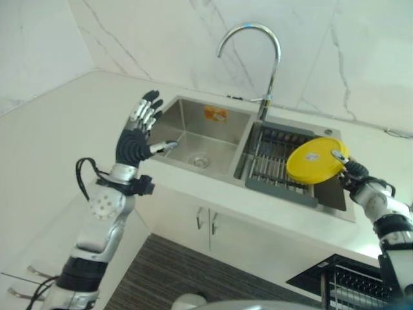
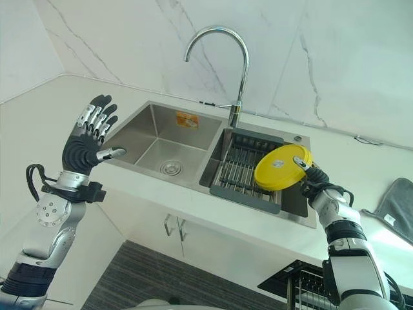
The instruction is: Place the dishes in the dishwasher.
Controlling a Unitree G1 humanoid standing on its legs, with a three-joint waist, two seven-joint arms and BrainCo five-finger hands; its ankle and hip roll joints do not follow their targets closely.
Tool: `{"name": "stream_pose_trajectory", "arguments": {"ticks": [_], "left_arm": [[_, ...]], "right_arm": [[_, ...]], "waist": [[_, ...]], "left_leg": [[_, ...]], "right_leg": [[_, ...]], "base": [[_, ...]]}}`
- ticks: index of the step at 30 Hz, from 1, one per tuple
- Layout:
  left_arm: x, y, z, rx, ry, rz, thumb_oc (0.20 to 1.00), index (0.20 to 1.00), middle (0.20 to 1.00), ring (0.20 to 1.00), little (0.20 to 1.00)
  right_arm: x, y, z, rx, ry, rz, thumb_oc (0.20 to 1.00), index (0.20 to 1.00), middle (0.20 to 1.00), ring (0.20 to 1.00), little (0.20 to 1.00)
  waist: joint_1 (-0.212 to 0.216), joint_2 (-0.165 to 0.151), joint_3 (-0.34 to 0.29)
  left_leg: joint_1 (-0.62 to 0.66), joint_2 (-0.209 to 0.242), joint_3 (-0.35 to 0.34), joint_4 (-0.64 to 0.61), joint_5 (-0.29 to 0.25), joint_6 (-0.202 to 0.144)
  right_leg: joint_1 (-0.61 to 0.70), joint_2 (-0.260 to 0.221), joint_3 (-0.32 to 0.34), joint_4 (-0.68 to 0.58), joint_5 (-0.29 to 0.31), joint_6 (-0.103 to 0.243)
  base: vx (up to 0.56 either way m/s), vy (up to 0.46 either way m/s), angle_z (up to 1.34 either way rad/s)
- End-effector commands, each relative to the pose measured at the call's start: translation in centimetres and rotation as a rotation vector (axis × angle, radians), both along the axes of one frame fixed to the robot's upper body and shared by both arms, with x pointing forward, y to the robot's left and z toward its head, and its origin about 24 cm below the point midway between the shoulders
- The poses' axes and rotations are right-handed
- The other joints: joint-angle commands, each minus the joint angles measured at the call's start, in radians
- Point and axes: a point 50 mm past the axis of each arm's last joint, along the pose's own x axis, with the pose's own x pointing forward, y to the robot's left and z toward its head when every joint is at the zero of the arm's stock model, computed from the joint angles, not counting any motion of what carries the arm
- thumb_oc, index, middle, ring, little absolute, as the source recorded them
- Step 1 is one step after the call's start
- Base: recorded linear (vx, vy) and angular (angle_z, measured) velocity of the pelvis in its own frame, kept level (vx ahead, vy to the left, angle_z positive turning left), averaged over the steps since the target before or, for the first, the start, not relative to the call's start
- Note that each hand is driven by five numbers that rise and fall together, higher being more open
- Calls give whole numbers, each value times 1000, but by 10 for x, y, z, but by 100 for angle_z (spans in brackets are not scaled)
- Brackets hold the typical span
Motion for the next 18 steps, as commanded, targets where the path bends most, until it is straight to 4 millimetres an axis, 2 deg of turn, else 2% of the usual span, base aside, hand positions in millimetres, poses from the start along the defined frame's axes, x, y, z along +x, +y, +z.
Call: {"name": "stream_pose_trajectory", "arguments": {"ticks": [1, 18], "left_arm": [[6, -7, 21, -6, -76, -49, 1000, 1000, 1000, 1000, 1000], [9, -4, 20, 1, -52, -27, 1000, 1000, 1000, 1000, 1000]], "right_arm": [[22, -11, 50, -109, -96, 22, 1000, 1000, 1000, 1000, 1000], [23, -18, 49, -128, -35, 10, 1000, 1000, 1000, 1000, 1000]], "waist": [[49, 5, -21], [73, 8, -22]], "left_leg": [[42, 84, 68, 7, -130, -68], [39, 82, 49, 7, -121, -72]], "right_leg": [[17, -31, -51, 4, -93, 25], [24, -30, -66, 3, -95, 23]], "base": [[0, 0, 0], [5, -3, 2]]}}
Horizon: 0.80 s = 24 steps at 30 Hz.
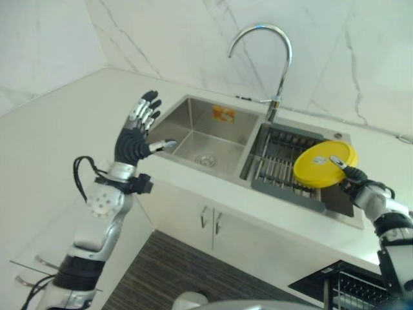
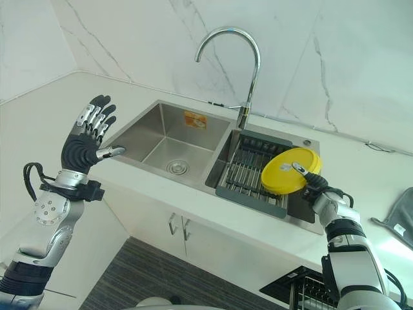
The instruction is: Place the dishes in the dishwasher.
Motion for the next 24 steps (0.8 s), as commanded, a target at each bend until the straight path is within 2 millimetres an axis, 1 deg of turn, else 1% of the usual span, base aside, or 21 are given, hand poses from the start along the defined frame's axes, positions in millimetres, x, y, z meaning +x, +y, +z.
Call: {"name": "stream_pose_trajectory", "arguments": {"ticks": [1, 5, 6, 8, 12, 13, 14, 16, 17, 19, 22, 23, 24], "left_arm": [[6, -7, 19, -18, -71, -52, 1000, 1000, 1000, 1000, 1000], [5, -6, 16, -18, -56, -51, 1000, 1000, 1000, 1000, 1000], [5, -5, 15, -14, -46, -53, 1000, 1000, 1000, 1000, 1000], [5, -5, 14, -11, -39, -54, 1000, 1000, 1000, 1000, 1000], [5, -5, 13, -13, -28, -54, 1000, 1000, 1000, 1000, 1000], [5, -5, 12, -15, -24, -52, 1000, 1000, 1000, 1000, 1000], [4, -6, 11, -17, -21, -53, 1000, 1000, 1000, 1000, 1000], [5, -7, 9, -20, -21, -51, 1000, 1000, 1000, 1000, 1000], [5, -7, 8, -23, -19, -49, 1000, 1000, 1000, 1000, 1000], [5, -8, 7, -28, -15, -47, 1000, 1000, 1000, 1000, 1000], [5, -7, 4, -29, -13, -46, 1000, 1000, 1000, 1000, 1000], [5, -6, 4, -31, -11, -50, 1000, 1000, 1000, 1000, 1000], [5, -7, 4, -30, -9, -53, 1000, 1000, 1000, 1000, 1000]], "right_arm": [[26, -15, 61, -121, -127, 14, 1000, 1000, 1000, 1000, 1000], [25, -19, 63, -117, -133, -14, 1000, 1000, 1000, 1000, 1000], [26, -21, 68, -125, -156, -32, 200, 200, 200, 200, 200], [28, -18, 70, -88, -182, -22, 200, 200, 200, 200, 200], [25, -23, 70, -142, -168, -61, 200, 200, 200, 200, 200], [26, -27, 77, -217, -210, -109, 200, 200, 200, 200, 200], [28, -25, 84, -248, -251, -126, 200, 200, 200, 200, 200], [31, -20, 86, -212, -270, -148, 200, 200, 200, 200, 200], [32, -17, 85, -163, -283, -154, 200, 200, 200, 200, 200], [33, -11, 80, -79, -301, -122, 200, 200, 200, 200, 200], [33, -1, 71, -58, -288, -65, 200, 200, 200, 200, 200], [29, -1, 63, -52, -269, -48, 200, 200, 200, 200, 200], [30, 1, 61, -38, -267, -43, 200, 200, 200, 200, 200]], "waist": [[40, 8, -23], [46, 8, -25], [50, 9, -26], [51, 11, -27], [49, 12, -25], [47, 13, -23], [46, 14, -22], [44, 17, -21], [42, 18, -20], [39, 19, -19], [33, 16, -15], [26, 14, -13], [26, 13, -13]], "left_leg": [[39, 84, 63, 7, -121, -72], [39, 83, 59, 7, -120, -73], [38, 83, 58, 7, -118, -73], [36, 84, 58, 7, -117, -74], [36, 84, 57, 7, -116, -74], [37, 84, 57, 7, -117, -73], [38, 85, 58, 7, -117, -72], [40, 85, 59, 7, -118, -71], [41, 85, 59, 7, -119, -70], [43, 84, 59, 7, -122, -68], [47, 85, 66, 7, -122, -67], [49, 85, 67, 7, -125, -67], [49, 85, 68, 7, -125, -66]], "right_leg": [[18, -28, -43, 3, -96, 22], [20, -29, -48, 2, -97, 22], [21, -29, -51, 2, -97, 22], [21, -29, -53, 2, -97, 22], [20, -30, -55, 3, -97, 22], [19, -29, -52, 3, -96, 22], [19, -29, -51, 4, -96, 21], [19, -30, -50, 4, -94, 23], [19, -30, -48, 4, -95, 22], [19, -28, -44, 5, -96, 21], [18, -28, -38, 6, -95, 19], [16, -27, -34, 6, -95, 20], [16, -27, -33, 6, -94, 19]], "base": [[22, -3, 9], [50, -4, 7], [83, -10, 4], [73, -11, 6], [21, -2, 1], [32, 12, -1], [0, 0, 0], [0, 0, 0], [0, 0, 0], [0, 0, 0], [0, 0, 0], [9, 6, -3], [0, 0, 0]]}}
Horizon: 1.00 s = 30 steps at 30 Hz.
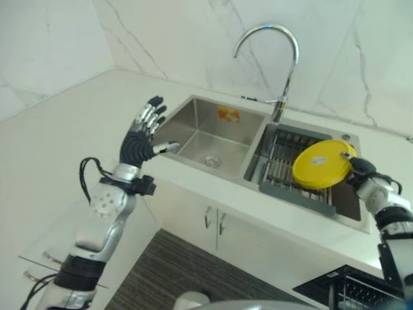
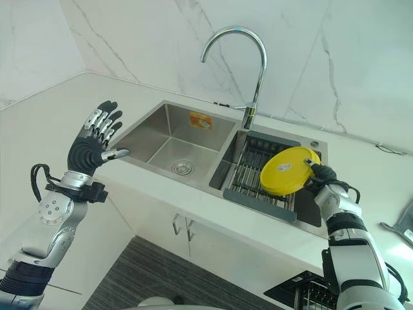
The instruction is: Place the dishes in the dishwasher.
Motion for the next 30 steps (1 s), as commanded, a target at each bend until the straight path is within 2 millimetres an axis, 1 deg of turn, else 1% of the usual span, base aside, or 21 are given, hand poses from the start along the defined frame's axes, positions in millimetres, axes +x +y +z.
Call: {"name": "stream_pose_trajectory", "arguments": {"ticks": [1, 4, 7, 10, 11, 12, 14, 18, 20, 23, 27, 28, 29, 30], "left_arm": [[3, -6, 13, -10, -75, -33, 1000, 1000, 1000, 1000, 1000], [3, -7, 14, -13, -73, -39, 1000, 1000, 1000, 1000, 1000], [3, -9, 15, -14, -76, -41, 1000, 1000, 1000, 1000, 1000], [3, -11, 15, -15, -85, -42, 1000, 1000, 1000, 1000, 1000], [3, -11, 16, -16, -88, -45, 1000, 1000, 1000, 1000, 1000], [3, -11, 16, -16, -88, -45, 1000, 1000, 1000, 1000, 1000], [3, -12, 17, -16, -96, -55, 1000, 1000, 1000, 1000, 1000], [1, -11, 17, -16, -101, -55, 1000, 1000, 1000, 1000, 1000], [-1, -10, 16, -12, -103, -50, 1000, 1000, 1000, 1000, 1000], [-4, -8, 14, -9, -98, -42, 1000, 1000, 1000, 1000, 1000], [-11, -2, 8, 2, -85, -33, 1000, 1000, 1000, 1000, 1000], [-13, -1, 7, -1, -85, -33, 1000, 1000, 1000, 1000, 1000], [-17, 1, 6, -10, -94, -36, 1000, 1000, 1000, 1000, 1000], [-19, 2, 6, -20, -97, -42, 1000, 1000, 1000, 1000, 1000]], "right_arm": [[20, 3, 41, 11, -165, 49, 200, 200, 200, 200, 200], [18, 3, 35, 72, -141, 40, 200, 200, 200, 200, 200], [18, 3, 36, 85, -166, 11, 200, 200, 200, 200, 200], [24, 12, 47, 128, -249, 14, 200, 200, 200, 200, 200], [25, 17, 49, 143, -268, 26, 200, 200, 200, 200, 200], [25, 17, 49, 143, -268, 26, 200, 200, 200, 200, 200], [28, 35, 50, 257, -346, 59, 200, 200, 200, 200, 200], [27, 42, 52, 334, -407, 80, 200, 200, 200, 200, 200], [26, 48, 57, 363, -454, 100, 200, 200, 200, 200, 200], [22, 54, 64, 368, -522, 126, 200, 200, 200, 200, 200], [15, 66, 82, 385, -629, 172, 200, 200, 200, 200, 200], [11, 70, 87, 387, -666, 196, 200, 200, 200, 200, 200], [3, 74, 93, 384, -708, 214, 200, 200, 200, 200, 200], [-3, 74, 93, 376, -723, 218, 200, 200, 200, 200, 200]], "waist": [[26, -3, -13], [24, -5, -14], [21, -6, -13], [12, -4, -12], [9, -4, -12], [9, -4, -12], [-3, 0, -16], [-12, 3, -18], [-17, 5, -19], [-24, 7, -20], [-34, 11, -16], [-39, 13, -13], [-46, 15, -9], [-50, 15, -9]], "left_leg": [[48, 91, 79, 7, -126, -66], [53, 92, 82, 7, -129, -64], [56, 94, 86, 7, -130, -63], [58, 96, 89, 7, -131, -63], [58, 96, 92, 7, -132, -63], [58, 96, 92, 7, -132, -63], [59, 103, 99, 7, -132, -65], [61, 109, 103, 7, -131, -67], [60, 115, 104, 7, -128, -70], [57, 122, 104, 7, -123, -75], [49, 131, 112, 7, -113, -82], [44, 133, 120, 7, -109, -85], [35, 135, 136, 7, -102, -87], [31, 134, 141, 7, -98, -87]], "right_leg": [[7, -22, -32, 6, -82, 34], [11, -20, -27, 6, -83, 33], [11, -18, -24, 6, -82, 34], [8, -15, -19, 6, -82, 31], [7, -15, -17, 6, -82, 30], [7, -15, -17, 6, -82, 30], [4, -8, -10, 6, -84, 26], [3, 0, -3, 5, -87, 21], [1, 8, 2, 4, -90, 16], [0, 19, 7, 2, -93, 8], [-10, 32, 16, 0, -95, 0], [-16, 32, 17, 0, -95, 0], [-24, 30, 13, 0, -92, 2], [-29, 30, 12, 0, -91, 3]], "base": [[0, 0, 0], [0, 0, 0], [0, 0, 0], [-47, -30, -3], [-33, -26, -4], [-65, -59, -4], [-86, -98, -3], [-53, -85, -8], [-51, -108, -5], [-27, -103, -6], [-23, -101, -4], [-96, -51, -6], [-118, -19, -6], [-149, 32, -4]]}}
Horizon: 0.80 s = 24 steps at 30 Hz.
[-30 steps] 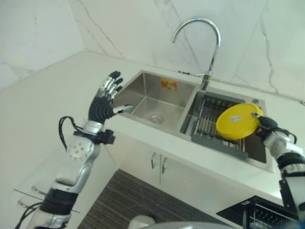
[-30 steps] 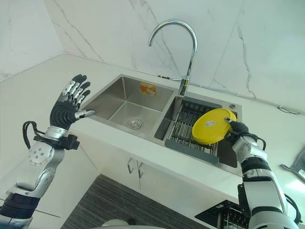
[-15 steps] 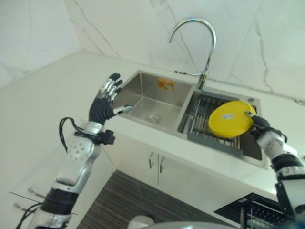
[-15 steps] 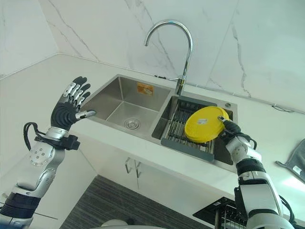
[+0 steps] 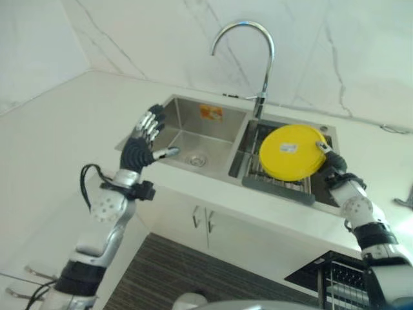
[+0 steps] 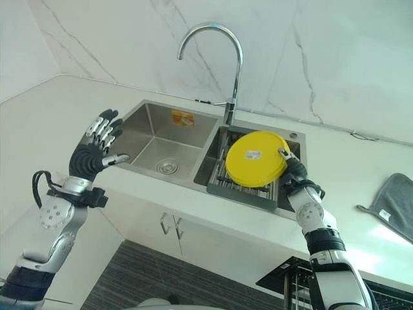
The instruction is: Place the dishes in the dishwasher.
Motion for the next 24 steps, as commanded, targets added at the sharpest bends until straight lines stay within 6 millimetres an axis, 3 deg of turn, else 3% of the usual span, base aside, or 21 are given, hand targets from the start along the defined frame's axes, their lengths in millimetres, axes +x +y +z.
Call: {"name": "stream_pose_trajectory", "arguments": {"ticks": [1, 2, 4, 6, 8, 11, 12, 14, 16, 18, 20, 22, 24], "left_arm": [[-6, -2, 26, -22, -176, -42, 1000, 1000, 1000, 1000, 1000], [-8, -2, 26, -32, -185, -48, 1000, 1000, 1000, 1000, 1000], [-12, -1, 26, -52, -221, -40, 1000, 1000, 1000, 1000, 1000], [-17, 1, 28, -74, -268, -6, 1000, 1000, 1000, 1000, 1000], [-20, 3, 30, -73, -308, 13, 1000, 1000, 1000, 1000, 1000], [-24, 0, 39, -47, -373, -15, 1000, 1000, 1000, 1000, 1000], [-23, -2, 42, -24, -387, -32, 1000, 1000, 1000, 1000, 1000], [-23, -8, 49, 19, -419, -76, 1000, 1000, 1000, 1000, 1000], [-27, -12, 55, 49, -447, -129, 1000, 1000, 1000, 1000, 1000], [-30, -13, 57, 79, -457, -152, 1000, 1000, 1000, 1000, 1000], [-33, -10, 58, 85, -464, -137, 1000, 1000, 1000, 1000, 1000], [-36, -8, 62, 102, -500, -128, 1000, 1000, 1000, 1000, 1000], [-36, -11, 63, 121, -525, -122, 1000, 1000, 1000, 1000, 1000]], "right_arm": [[0, -5, 61, 35, -304, -32, 200, 200, 200, 200, 200], [-5, -5, 61, 38, -317, -39, 200, 200, 200, 200, 200], [-13, -2, 67, 63, -369, -19, 200, 200, 200, 200, 200], [-18, 2, 76, 120, -454, 6, 200, 200, 200, 200, 200], [-22, 11, 80, 167, -505, 22, 200, 200, 200, 200, 200], [-37, 20, 86, 172, -571, 11, 200, 200, 200, 200, 200], [-45, 20, 86, 177, -588, -4, 200, 200, 200, 200, 200], [-57, 15, 86, 181, -604, -27, 200, 200, 200, 200, 200], [-64, 13, 81, 176, -590, -35, 200, 200, 200, 200, 200], [-68, 13, 75, 186, -568, -30, 200, 200, 200, 200, 200], [-69, 16, 73, 192, -564, -3, 200, 200, 200, 200, 200], [-70, 13, 73, 188, -582, 3, 200, 200, 200, 200, 200], [-72, 10, 74, 195, -608, 4, 200, 200, 200, 200, 200]], "waist": [[-7, 7, -16], [-11, 6, -16], [-21, -12, 2], [-12, -33, 33], [-17, -33, 46], [-65, -13, 39], [-88, -11, 41], [-119, -17, 56], [-139, -23, 69], [-152, -24, 81], [-145, -23, 95], [-133, -17, 103], [-127, -7, 106]], "left_leg": [[45, 86, 113, 8, -100, -71], [45, 86, 118, 8, -96, -71], [19, 77, 100, 122, -122, -73], [-51, 17, -17, 291, -173, -46], [-36, -15, -44, 269, -216, -14], [35, -10, 3, 111, -176, 3], [67, -14, 3, 59, -171, 8], [94, -40, -10, 13, -172, 19], [92, -65, -26, 8, -186, 31], [88, -82, -34, 8, -193, 46], [103, -76, 19, 8, -205, 54], [87, -60, 74, 8, -190, 68], [71, -50, 97, 8, -180, 77]], "right_leg": [[0, -16, -29, 0, -83, 9], [-5, -18, -29, 0, -80, 10], [-18, -33, -2, 0, -62, 8], [-31, -45, 58, 3, -35, 5], [-46, -50, 94, 19, -24, 16], [-98, -76, 119, 35, 10, 61], [-135, -101, 133, 48, 33, 96], [-191, -146, 149, 71, 79, 134], [-227, -171, 155, 95, 105, 138], [-261, -164, 143, 109, 108, 140], [-289, -141, 46, 169, 103, 149], [-286, -139, -26, 277, 44, 123], [-270, -134, -37, 358, -15, 105]], "base": [[-136, 57, 2], [-210, 137, 5], [-238, 175, -3], [-246, 254, -40], [-232, 397, -83], [-241, 439, -75], [-191, 374, -28], [-224, 420, -28], [-231, 401, -8], [-209, 270, -33], [-239, 119, -77], [-326, 94, -104], [-259, 57, -101]]}}
